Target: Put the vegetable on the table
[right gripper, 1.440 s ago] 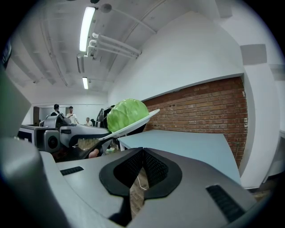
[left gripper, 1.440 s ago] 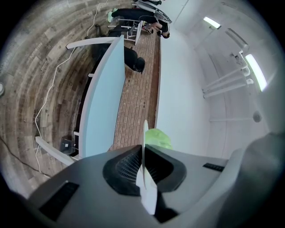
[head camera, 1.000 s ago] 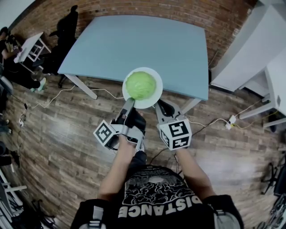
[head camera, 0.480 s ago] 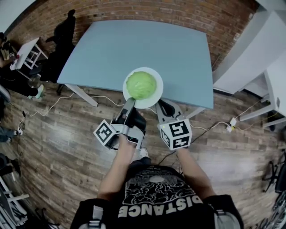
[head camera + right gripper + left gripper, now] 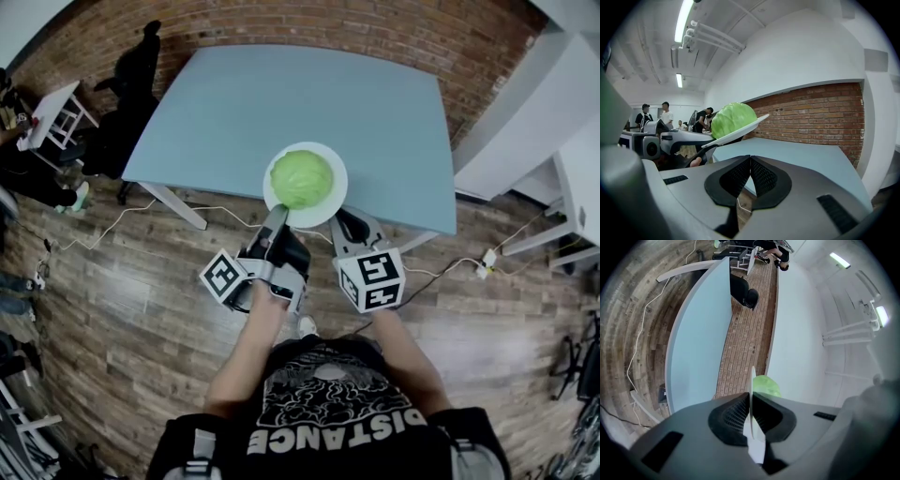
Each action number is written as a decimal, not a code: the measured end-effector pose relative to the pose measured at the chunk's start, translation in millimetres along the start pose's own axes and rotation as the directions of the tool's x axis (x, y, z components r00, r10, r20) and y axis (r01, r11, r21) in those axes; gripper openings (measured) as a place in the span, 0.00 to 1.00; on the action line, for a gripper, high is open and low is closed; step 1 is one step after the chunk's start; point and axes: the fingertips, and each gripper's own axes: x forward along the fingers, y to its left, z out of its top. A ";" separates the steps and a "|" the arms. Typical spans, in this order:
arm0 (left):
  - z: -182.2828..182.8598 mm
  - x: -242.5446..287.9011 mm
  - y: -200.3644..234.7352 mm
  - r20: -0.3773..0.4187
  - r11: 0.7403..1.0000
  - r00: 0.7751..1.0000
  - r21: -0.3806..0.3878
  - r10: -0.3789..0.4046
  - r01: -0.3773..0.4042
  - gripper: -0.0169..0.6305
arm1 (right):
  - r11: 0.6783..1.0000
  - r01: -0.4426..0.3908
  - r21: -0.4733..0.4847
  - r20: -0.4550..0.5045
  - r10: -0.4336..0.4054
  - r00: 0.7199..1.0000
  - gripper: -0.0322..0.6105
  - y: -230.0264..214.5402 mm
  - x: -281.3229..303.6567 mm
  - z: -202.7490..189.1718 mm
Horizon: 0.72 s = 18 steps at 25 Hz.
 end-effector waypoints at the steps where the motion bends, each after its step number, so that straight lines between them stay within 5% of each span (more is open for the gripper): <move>1: 1.6 0.1 0.2 0.000 1.000 1.000 -0.003 -0.002 0.002 0.05 | 1.000 0.001 -0.002 -0.002 -0.001 1.000 0.06 0.8 1.0 -0.3; 18: 36.4 10.8 9.5 0.034 1.000 0.999 -0.022 0.012 -0.011 0.05 | 1.000 0.003 -0.002 -0.002 -0.003 1.000 0.06 -3.3 32.7 3.3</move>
